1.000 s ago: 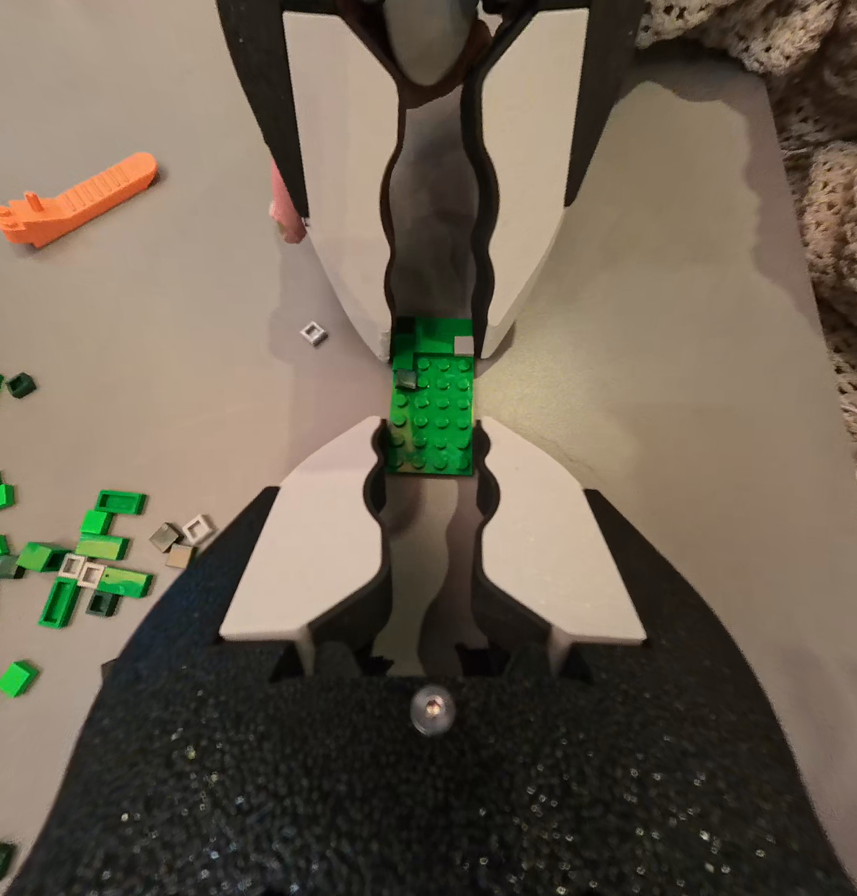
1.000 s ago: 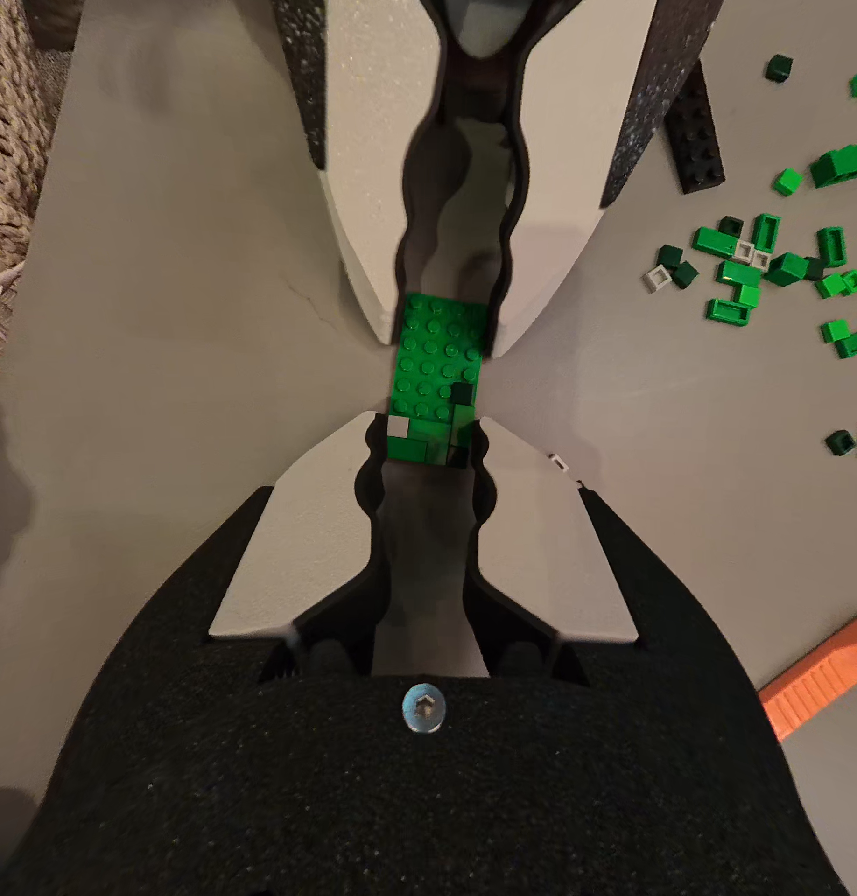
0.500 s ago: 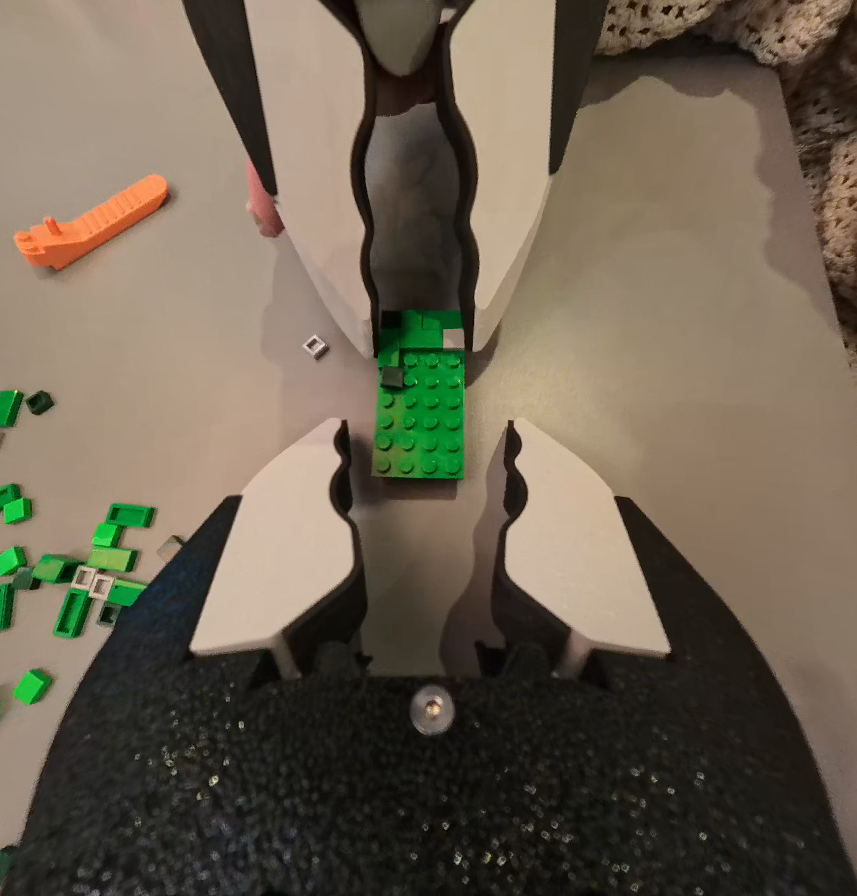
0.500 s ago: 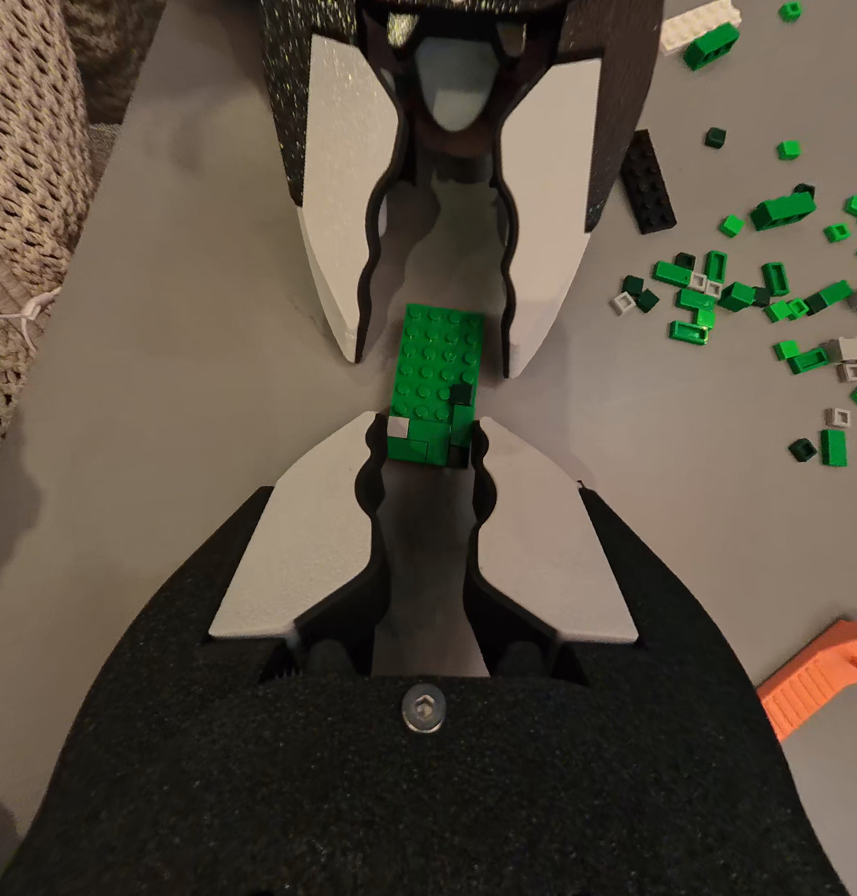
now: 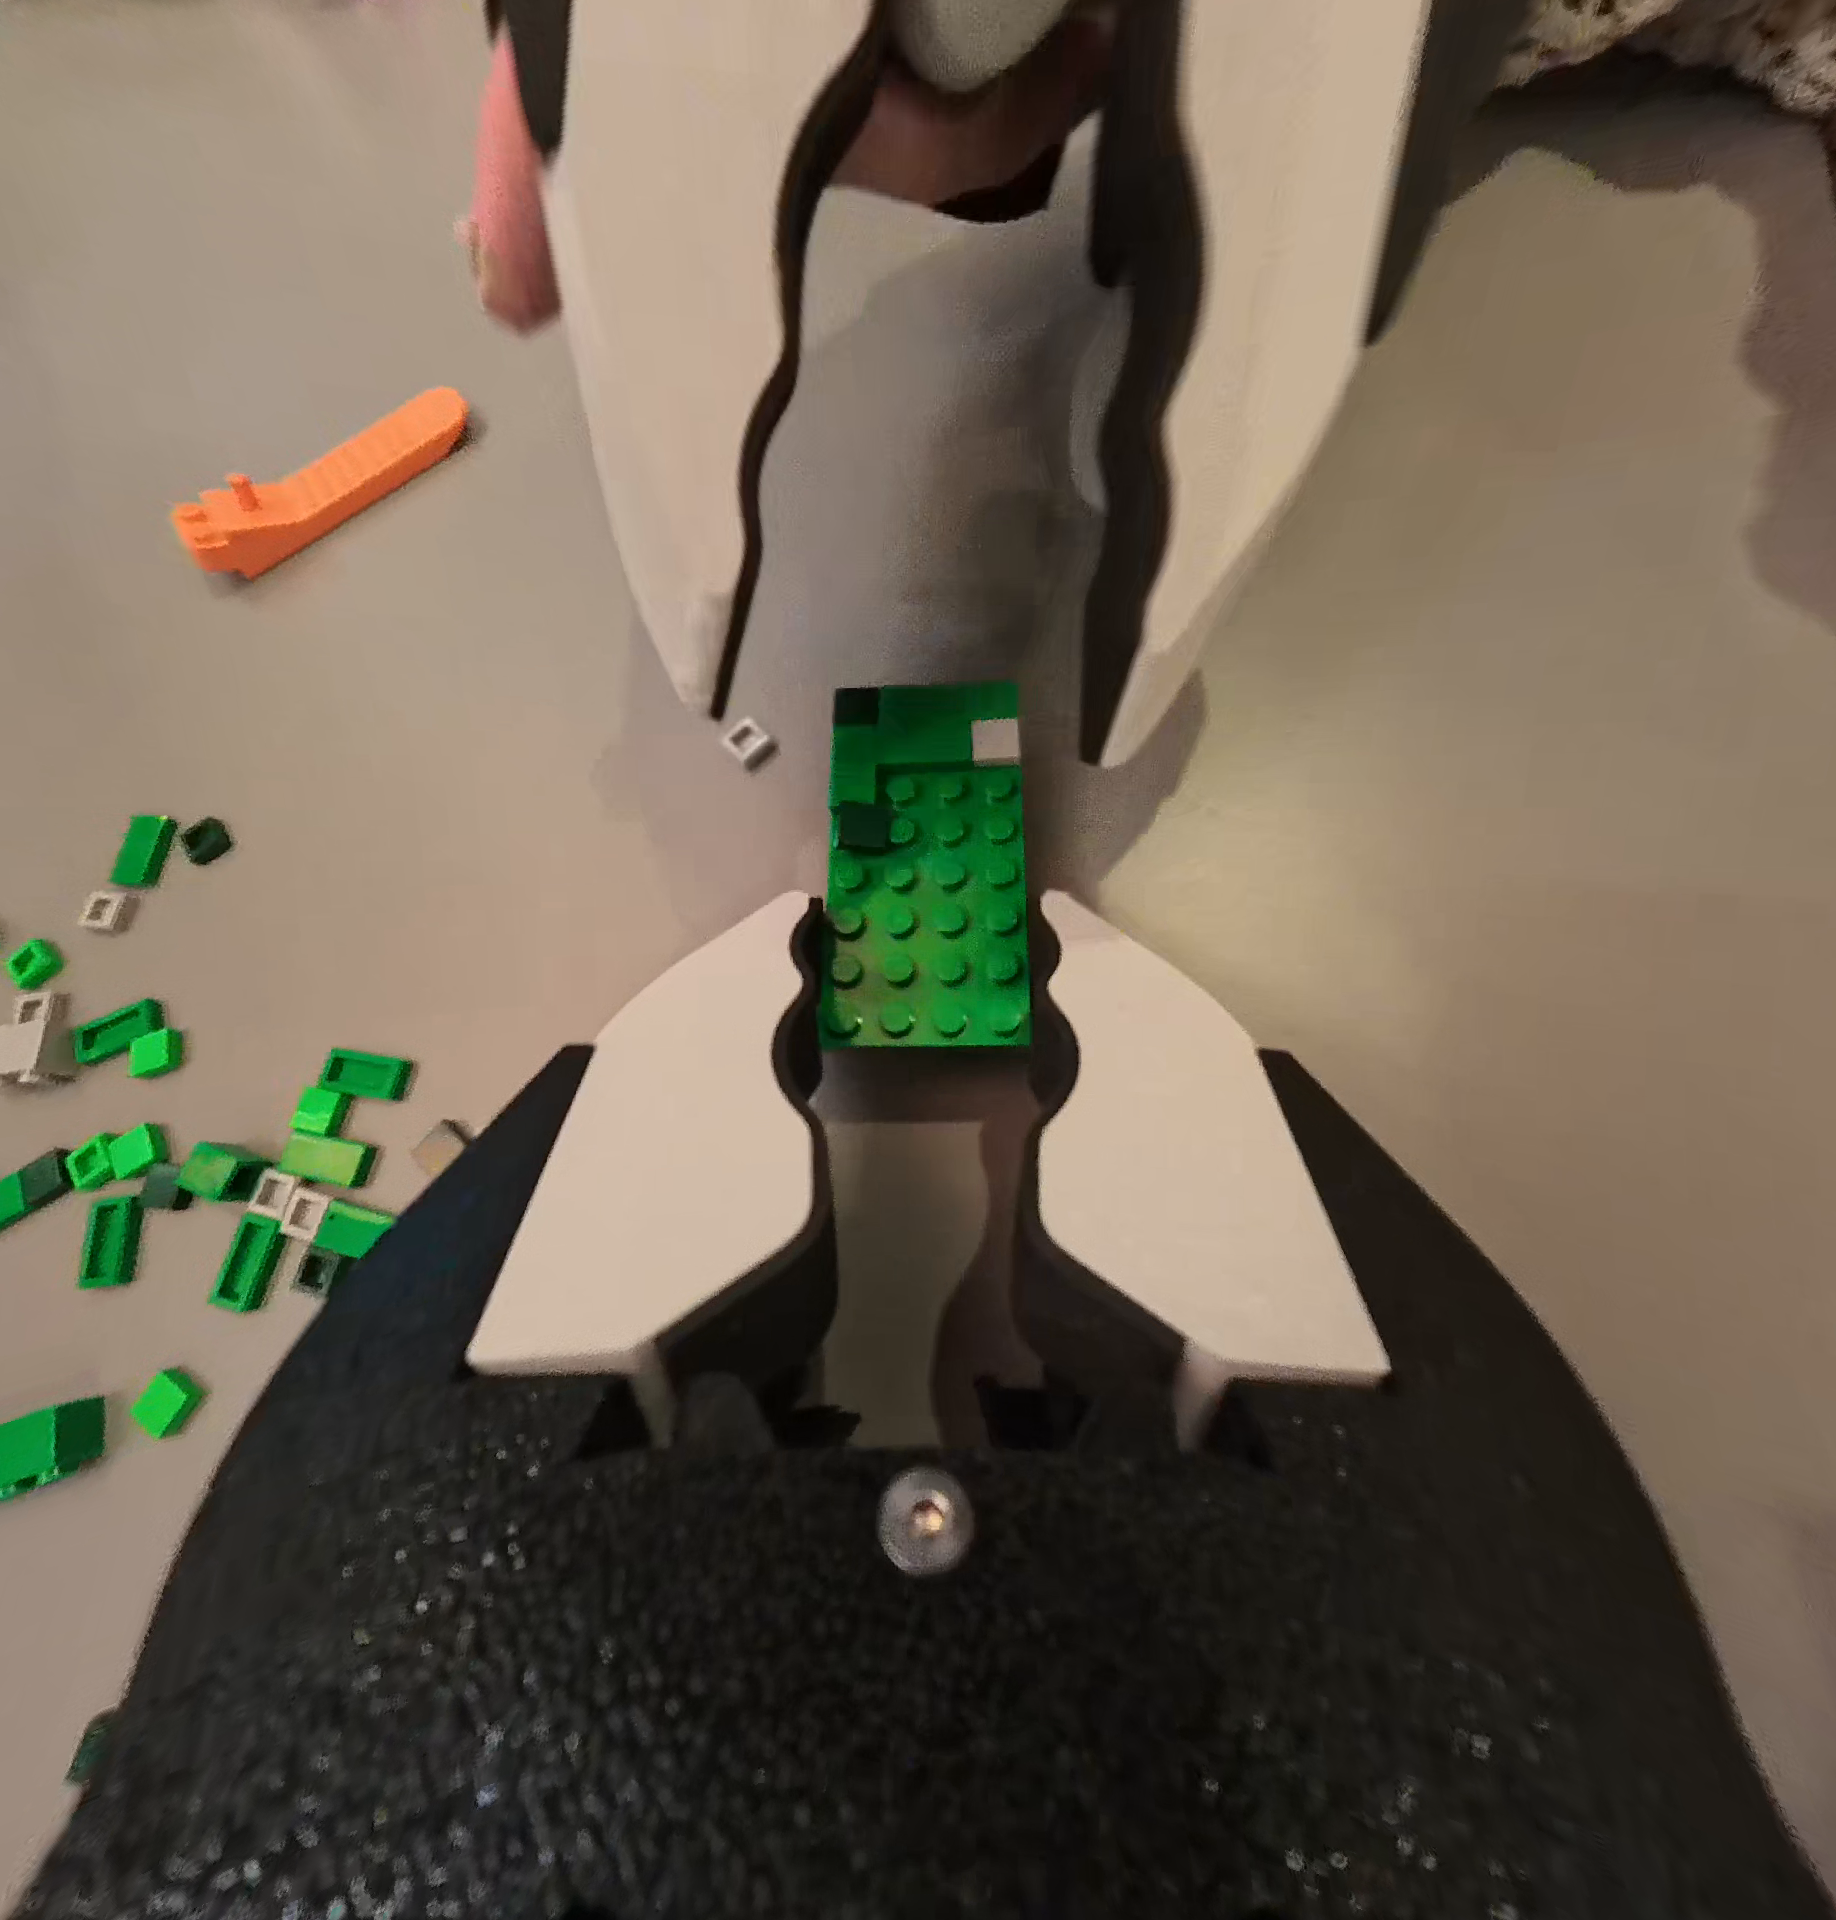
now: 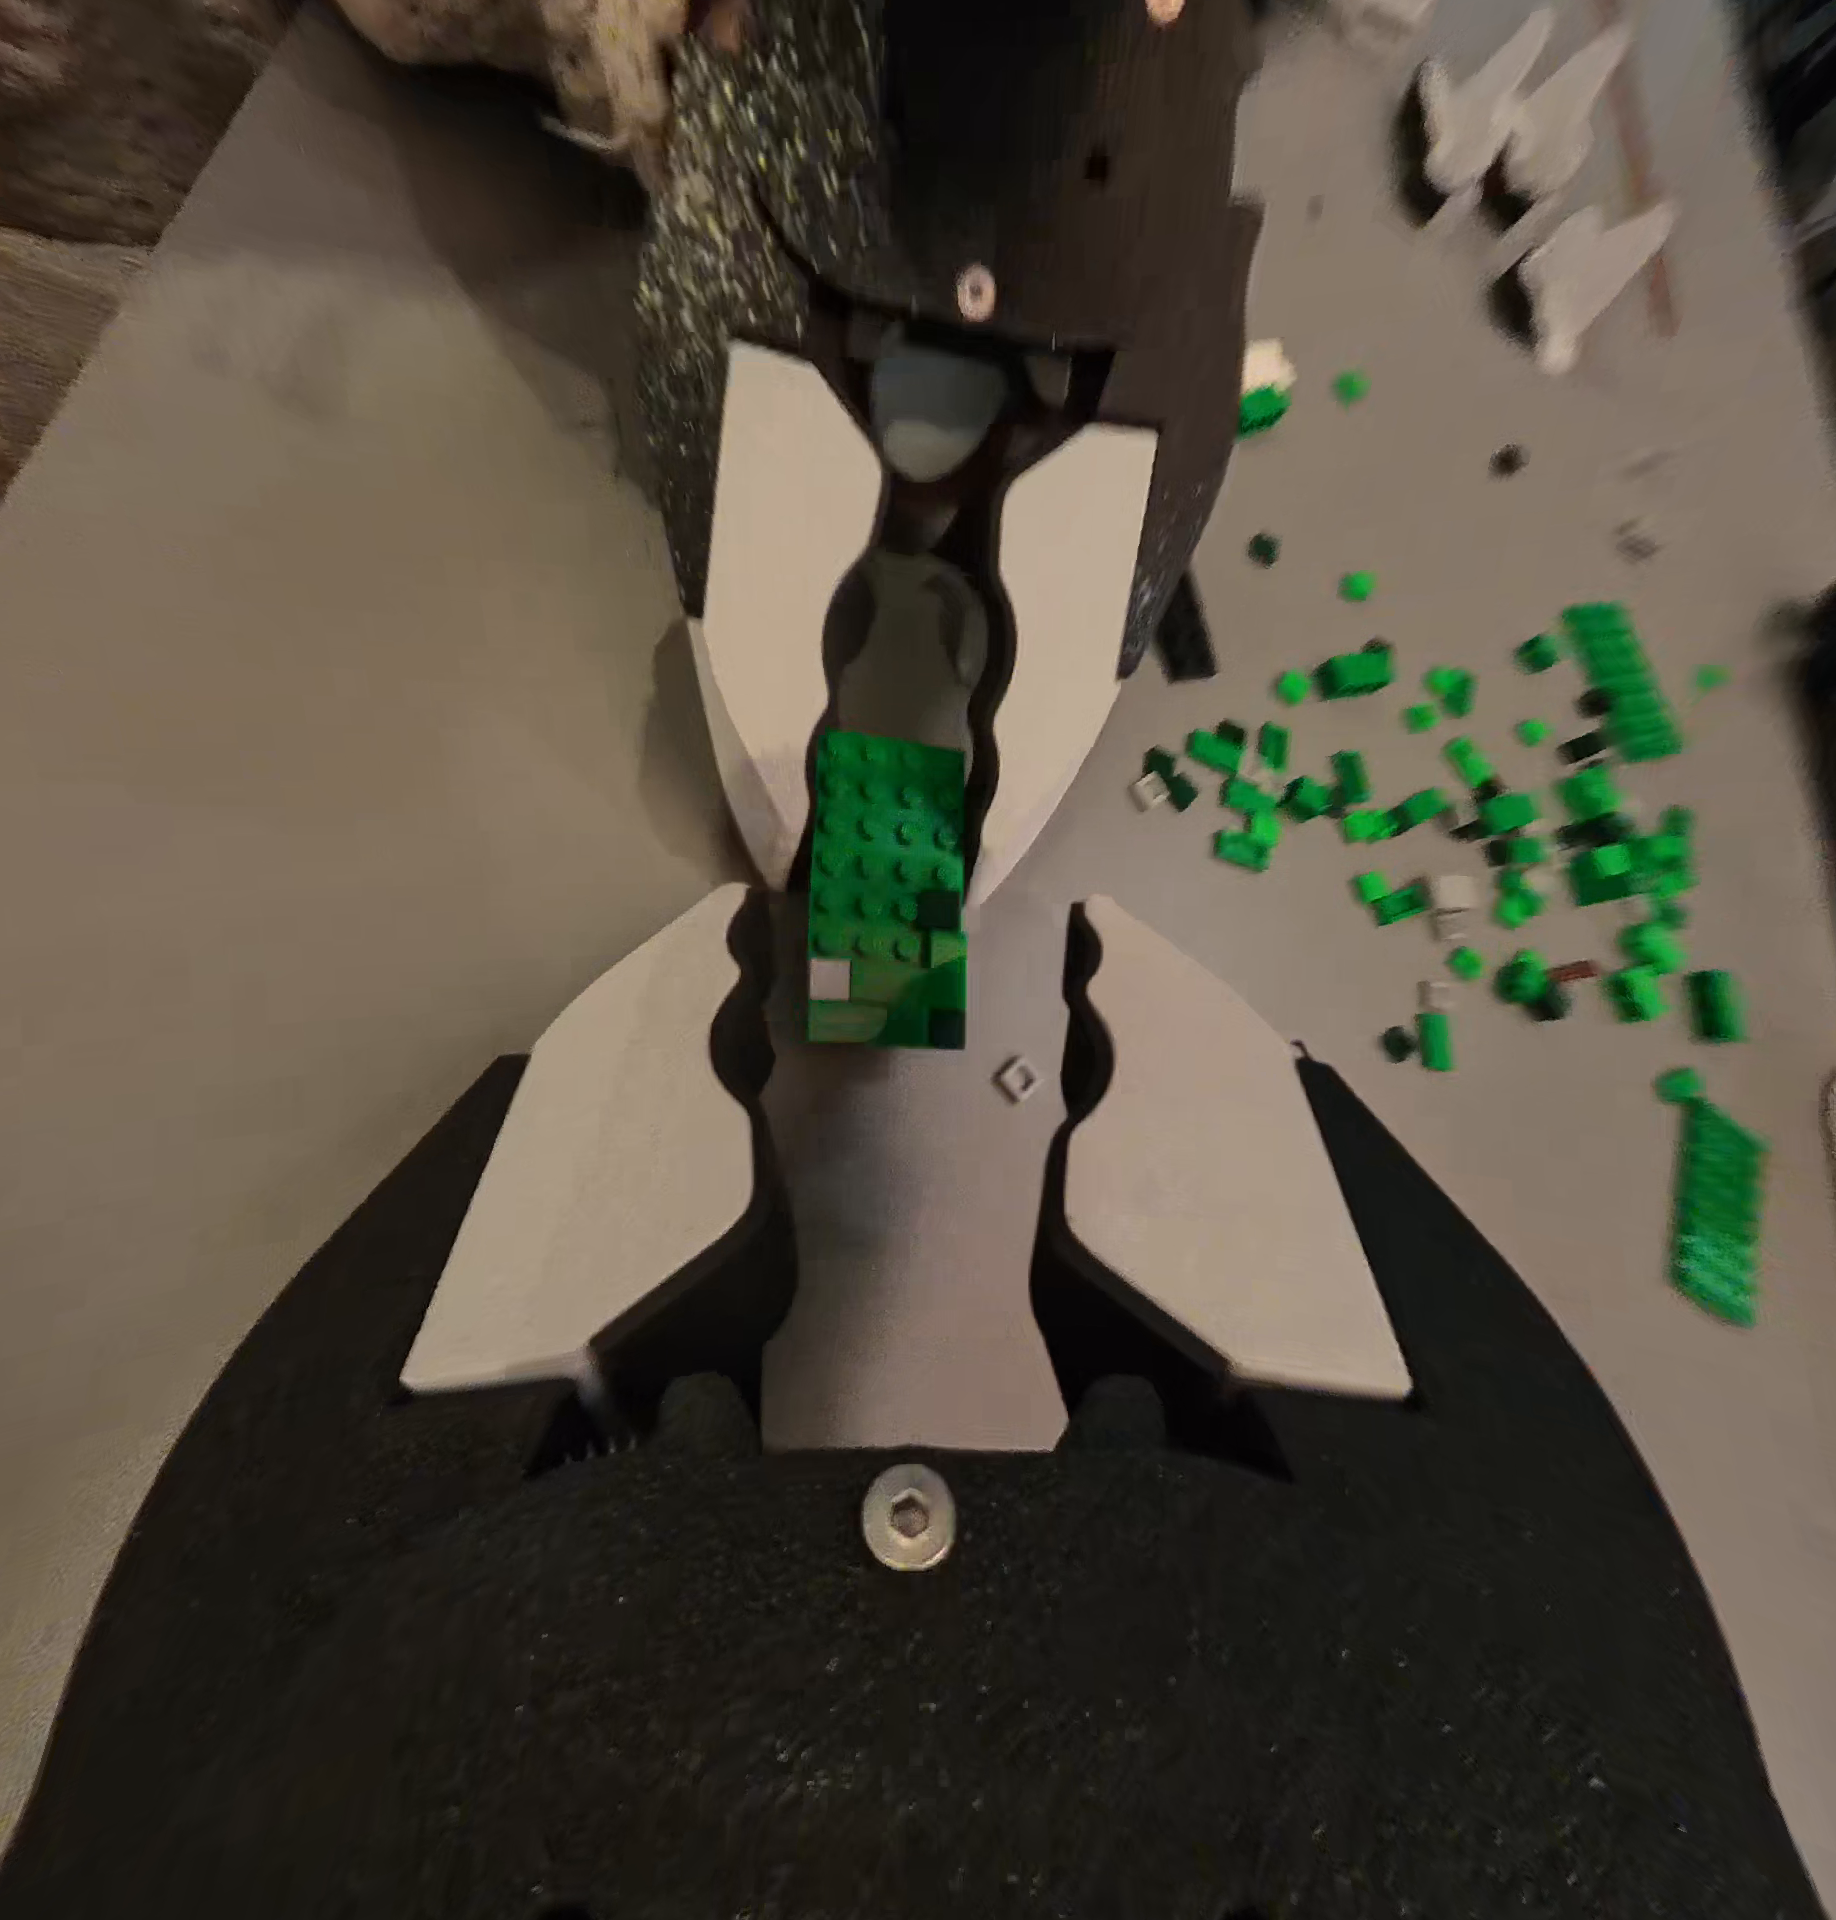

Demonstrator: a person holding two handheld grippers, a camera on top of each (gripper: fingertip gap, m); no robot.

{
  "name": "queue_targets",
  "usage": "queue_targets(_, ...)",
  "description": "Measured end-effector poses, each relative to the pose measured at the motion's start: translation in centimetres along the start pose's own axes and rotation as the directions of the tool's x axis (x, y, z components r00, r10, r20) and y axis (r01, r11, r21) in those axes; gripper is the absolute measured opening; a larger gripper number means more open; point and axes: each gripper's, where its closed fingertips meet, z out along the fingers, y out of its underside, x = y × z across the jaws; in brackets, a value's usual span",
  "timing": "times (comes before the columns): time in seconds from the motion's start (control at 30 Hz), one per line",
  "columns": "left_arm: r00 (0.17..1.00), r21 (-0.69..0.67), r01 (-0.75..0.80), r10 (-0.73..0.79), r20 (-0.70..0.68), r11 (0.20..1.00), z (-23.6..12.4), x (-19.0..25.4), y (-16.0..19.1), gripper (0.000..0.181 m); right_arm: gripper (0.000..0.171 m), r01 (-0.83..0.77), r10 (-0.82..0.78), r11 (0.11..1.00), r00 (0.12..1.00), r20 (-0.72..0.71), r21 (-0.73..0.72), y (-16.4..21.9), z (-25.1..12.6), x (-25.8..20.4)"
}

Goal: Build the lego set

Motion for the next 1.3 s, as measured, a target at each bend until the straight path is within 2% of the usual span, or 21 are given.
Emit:
queue_targets(0.07,1.0,0.002,0.026,-0.026,0.015,1.0,-0.1,-0.4,0.0,0.036,0.053,0.111,-0.108,0.993,0.989,-0.102,0.025,-0.8,-0.1,0.1)
queue_targets(0.13,0.998,0.019,0.062,-0.063,0.032,0.998,-0.3,-0.9,-0.1,0.036,0.052,0.23,-0.227,0.973,0.95,-0.216,-0.011,-0.8,0.0,0.2)
queue_targets(0.27,0.988,0.061,0.144,-0.147,0.039,0.988,-0.7,-1.6,-0.5,0.036,0.05,0.413,-0.451,0.892,0.81,-0.375,-0.183,0.1,0.8,0.8)
queue_targets(0.33,0.984,0.075,0.172,-0.174,0.025,0.982,-0.8,-1.7,-0.6,0.036,0.042,0.468,-0.54,0.841,0.728,-0.421,-0.27,0.1,1.2,1.4)
queue_targets(0.43,0.982,0.077,0.184,-0.186,0.018,0.98,-0.8,-1.6,-0.7,0.036,0.032,0.483,-0.595,0.803,0.679,-0.43,-0.348,0.4,1.8,1.9)
queue_targets(0.7,0.98,0.066,0.201,-0.201,-0.007,0.977,-0.8,-1.3,-0.6,0.036,0.015,0.494,-0.634,0.771,0.651,-0.417,-0.402,1.0,2.3,2.2)
queue_targets(0.97,0.985,-0.012,0.17,-0.171,-0.018,0.985,-0.2,-0.6,0.3,0.036,0.015,0.48,-0.613,0.782,0.71,-0.347,-0.398,1.7,2.9,1.3)
queue_targets(1.13,0.983,-0.019,0.179,-0.18,-0.026,0.984,-0.1,-0.6,0.3,0.036,0.013,0.487,-0.627,0.769,0.701,-0.34,-0.413,1.7,3.0,1.3)
queue_targets(1.23,0.984,-0.019,0.174,-0.175,-0.026,0.984,-0.1,-0.5,0.3,0.035,0.012,0.522,-0.681,0.72,0.659,-0.319,-0.457,1.7,3.0,1.3)
queue_targets(1.3,0.987,-0.023,0.156,-0.157,-0.025,0.987,0.0,-0.4,0.3,0.032,0.008,0.522,-0.682,0.712,0.674,-0.284,-0.469,2.2,3.3,1.0)
